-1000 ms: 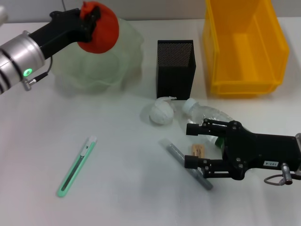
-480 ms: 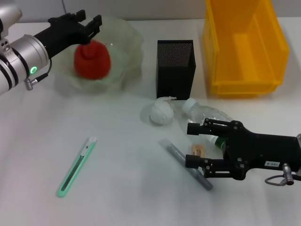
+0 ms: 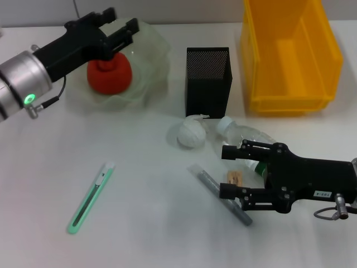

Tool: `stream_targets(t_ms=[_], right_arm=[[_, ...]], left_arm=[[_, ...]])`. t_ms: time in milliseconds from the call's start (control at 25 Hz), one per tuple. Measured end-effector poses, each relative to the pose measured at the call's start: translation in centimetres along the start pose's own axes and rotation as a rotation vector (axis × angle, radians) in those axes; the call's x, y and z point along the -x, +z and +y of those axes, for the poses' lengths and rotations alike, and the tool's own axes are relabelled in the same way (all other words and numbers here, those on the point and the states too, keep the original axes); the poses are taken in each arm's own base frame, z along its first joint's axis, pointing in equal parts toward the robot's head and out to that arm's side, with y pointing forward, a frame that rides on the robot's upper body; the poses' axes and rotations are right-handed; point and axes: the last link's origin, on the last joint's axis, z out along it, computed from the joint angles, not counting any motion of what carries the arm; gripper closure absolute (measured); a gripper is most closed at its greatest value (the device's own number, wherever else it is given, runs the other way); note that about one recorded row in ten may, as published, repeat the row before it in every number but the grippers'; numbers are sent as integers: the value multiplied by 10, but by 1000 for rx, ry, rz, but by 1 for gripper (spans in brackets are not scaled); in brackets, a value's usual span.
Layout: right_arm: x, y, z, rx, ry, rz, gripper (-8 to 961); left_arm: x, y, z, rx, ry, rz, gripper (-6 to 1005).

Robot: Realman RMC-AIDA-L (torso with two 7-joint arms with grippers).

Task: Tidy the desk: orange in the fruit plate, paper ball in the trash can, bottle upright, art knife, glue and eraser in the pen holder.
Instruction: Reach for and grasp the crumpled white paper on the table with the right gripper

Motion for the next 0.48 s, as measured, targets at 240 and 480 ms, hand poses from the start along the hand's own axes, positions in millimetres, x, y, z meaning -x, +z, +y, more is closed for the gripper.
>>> stream_targets(t_ms=[240, 480], right_arm=[[-1, 0, 1, -7, 8, -10, 169], [-1, -1, 1, -25, -15, -56, 169]], left_arm=[[-3, -69, 63, 384, 13, 184, 383], [35, -108, 95, 497, -28, 54, 385]])
